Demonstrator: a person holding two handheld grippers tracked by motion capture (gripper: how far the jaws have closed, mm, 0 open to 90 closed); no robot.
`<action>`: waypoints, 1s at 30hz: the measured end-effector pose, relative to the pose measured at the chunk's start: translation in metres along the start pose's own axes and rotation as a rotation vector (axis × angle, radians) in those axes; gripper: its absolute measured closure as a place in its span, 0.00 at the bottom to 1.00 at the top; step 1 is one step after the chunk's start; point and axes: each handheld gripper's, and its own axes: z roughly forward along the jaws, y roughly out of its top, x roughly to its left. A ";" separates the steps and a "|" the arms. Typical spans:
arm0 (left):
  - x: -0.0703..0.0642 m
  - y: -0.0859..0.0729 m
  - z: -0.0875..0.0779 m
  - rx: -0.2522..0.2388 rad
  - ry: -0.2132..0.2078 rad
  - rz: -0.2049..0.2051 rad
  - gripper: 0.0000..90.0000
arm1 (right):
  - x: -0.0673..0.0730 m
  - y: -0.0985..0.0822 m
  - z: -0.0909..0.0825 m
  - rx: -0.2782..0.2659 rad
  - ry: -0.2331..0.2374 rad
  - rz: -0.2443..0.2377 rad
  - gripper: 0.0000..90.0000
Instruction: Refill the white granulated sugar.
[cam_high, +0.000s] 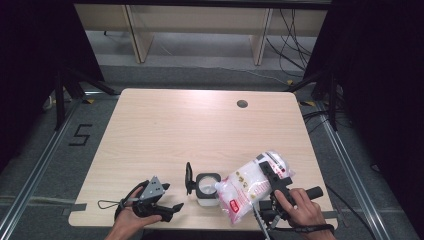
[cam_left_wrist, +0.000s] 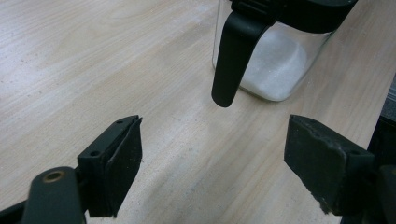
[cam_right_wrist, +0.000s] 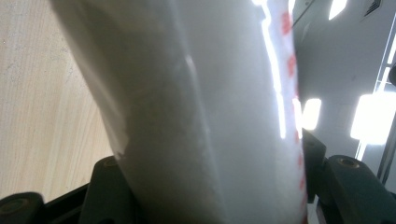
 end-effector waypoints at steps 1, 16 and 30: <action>0.000 0.000 0.000 -0.004 -0.003 -0.002 0.21 | -0.001 0.000 0.000 -0.002 -0.003 -0.004 0.48; 0.000 0.000 0.000 0.000 -0.001 -0.003 0.21 | 0.000 0.000 0.000 0.003 0.005 0.005 0.48; -0.001 0.000 0.001 -0.005 -0.003 -0.006 0.21 | 0.001 -0.001 -0.001 0.012 0.007 0.020 0.48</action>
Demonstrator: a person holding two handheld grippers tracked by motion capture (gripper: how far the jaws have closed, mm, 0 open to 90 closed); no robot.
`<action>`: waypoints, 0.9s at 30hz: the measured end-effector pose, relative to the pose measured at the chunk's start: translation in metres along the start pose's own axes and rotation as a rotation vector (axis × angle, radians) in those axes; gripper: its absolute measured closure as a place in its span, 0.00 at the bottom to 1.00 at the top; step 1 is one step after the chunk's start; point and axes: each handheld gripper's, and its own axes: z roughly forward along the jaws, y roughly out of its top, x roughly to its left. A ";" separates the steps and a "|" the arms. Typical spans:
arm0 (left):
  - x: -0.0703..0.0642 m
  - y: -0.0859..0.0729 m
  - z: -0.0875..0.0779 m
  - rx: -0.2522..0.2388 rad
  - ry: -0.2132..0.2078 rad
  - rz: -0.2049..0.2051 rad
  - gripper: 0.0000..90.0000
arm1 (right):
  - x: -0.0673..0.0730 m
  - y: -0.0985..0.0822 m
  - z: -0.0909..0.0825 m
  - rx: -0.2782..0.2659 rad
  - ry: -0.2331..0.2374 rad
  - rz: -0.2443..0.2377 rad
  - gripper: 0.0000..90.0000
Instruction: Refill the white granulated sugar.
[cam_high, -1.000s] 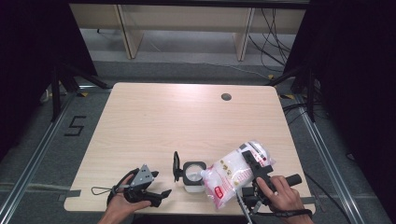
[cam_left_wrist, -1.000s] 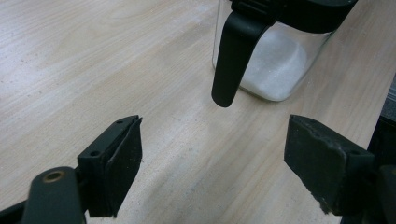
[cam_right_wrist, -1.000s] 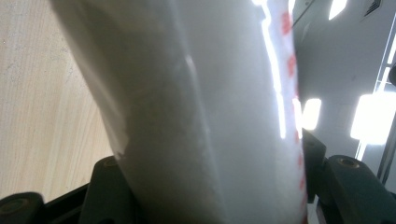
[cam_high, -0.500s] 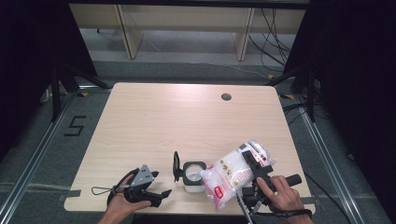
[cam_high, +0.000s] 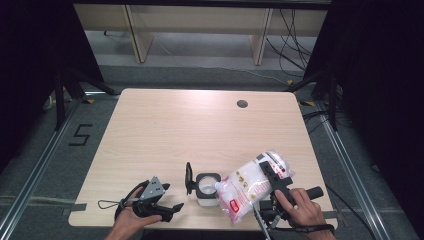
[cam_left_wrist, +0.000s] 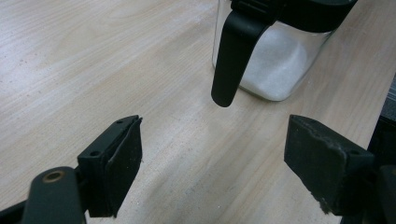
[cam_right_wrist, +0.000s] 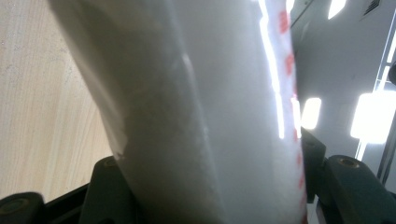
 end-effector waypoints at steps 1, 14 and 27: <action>0.000 0.000 0.000 0.000 0.000 0.000 0.21 | 0.000 0.000 0.000 -0.001 -0.002 -0.005 0.48; 0.000 0.000 0.000 -0.001 0.000 -0.001 0.21 | -0.002 -0.001 0.001 -0.008 -0.008 -0.038 0.48; 0.001 0.000 -0.001 0.015 0.000 0.017 0.21 | -0.001 -0.001 0.001 -0.001 -0.007 -0.028 0.48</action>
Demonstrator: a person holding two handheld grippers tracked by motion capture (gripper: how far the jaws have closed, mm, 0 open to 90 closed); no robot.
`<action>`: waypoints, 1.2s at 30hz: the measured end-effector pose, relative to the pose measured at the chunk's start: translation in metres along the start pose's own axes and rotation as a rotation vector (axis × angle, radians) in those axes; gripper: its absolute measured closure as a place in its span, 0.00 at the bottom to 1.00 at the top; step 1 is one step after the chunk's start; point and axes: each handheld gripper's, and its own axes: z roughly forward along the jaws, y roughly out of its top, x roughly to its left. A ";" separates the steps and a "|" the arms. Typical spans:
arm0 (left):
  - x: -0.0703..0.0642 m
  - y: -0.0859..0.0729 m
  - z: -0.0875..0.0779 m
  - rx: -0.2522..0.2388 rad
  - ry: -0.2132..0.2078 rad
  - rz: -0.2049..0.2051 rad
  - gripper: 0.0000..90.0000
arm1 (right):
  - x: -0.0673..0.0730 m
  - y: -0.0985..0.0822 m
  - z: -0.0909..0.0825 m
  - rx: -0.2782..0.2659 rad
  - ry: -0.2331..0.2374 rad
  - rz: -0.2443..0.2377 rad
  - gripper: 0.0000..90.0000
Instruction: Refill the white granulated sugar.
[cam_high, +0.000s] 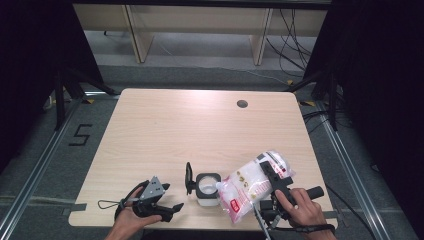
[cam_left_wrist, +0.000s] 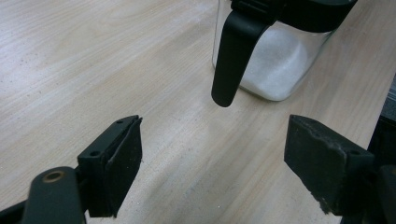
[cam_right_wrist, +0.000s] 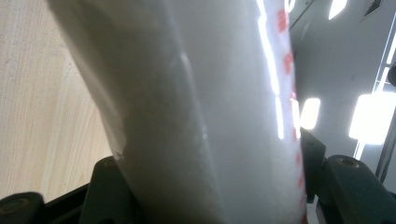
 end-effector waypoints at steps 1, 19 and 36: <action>-0.001 0.000 0.001 -0.010 0.000 -0.011 0.21 | 0.000 0.000 0.000 0.001 0.000 0.001 0.48; -0.001 0.000 0.000 -0.003 0.001 -0.015 0.21 | 0.000 0.003 0.000 0.002 -0.001 -0.054 0.49; -0.001 0.000 0.001 -0.010 -0.001 -0.011 0.21 | 0.003 0.001 0.001 -0.011 -0.016 -0.027 0.49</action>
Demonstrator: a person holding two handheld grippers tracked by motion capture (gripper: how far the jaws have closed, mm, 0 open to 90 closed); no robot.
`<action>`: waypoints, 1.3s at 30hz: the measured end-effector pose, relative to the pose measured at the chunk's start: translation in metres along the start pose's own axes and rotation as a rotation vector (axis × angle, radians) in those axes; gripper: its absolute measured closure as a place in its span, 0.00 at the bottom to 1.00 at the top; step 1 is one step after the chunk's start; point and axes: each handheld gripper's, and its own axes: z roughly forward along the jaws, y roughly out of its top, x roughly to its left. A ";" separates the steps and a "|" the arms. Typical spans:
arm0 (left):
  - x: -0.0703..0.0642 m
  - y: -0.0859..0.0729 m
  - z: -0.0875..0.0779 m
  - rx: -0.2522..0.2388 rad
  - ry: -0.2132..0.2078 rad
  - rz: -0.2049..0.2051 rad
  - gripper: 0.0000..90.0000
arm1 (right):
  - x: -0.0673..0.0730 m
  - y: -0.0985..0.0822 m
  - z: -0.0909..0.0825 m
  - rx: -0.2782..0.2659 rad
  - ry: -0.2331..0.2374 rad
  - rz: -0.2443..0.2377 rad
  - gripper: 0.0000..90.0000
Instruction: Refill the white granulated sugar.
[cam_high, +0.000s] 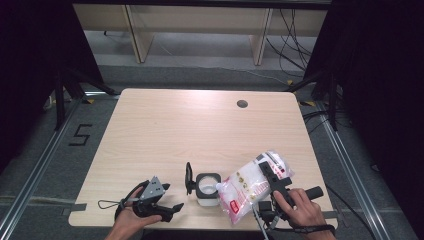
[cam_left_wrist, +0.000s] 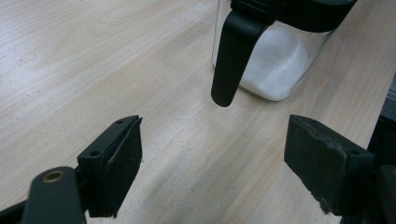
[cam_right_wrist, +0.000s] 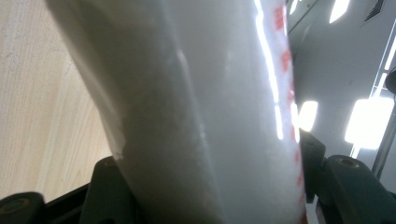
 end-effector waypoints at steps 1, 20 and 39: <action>-0.001 0.000 -0.001 0.014 -0.002 -0.018 0.21 | 0.000 0.000 0.000 -0.001 0.000 -0.006 0.49; 0.000 0.000 0.000 0.001 0.004 0.000 0.21 | 0.000 -0.004 0.002 -0.015 0.026 0.061 0.49; -0.001 0.000 0.000 0.000 0.005 -0.025 0.21 | 0.000 -0.005 0.001 -0.014 0.020 0.081 0.50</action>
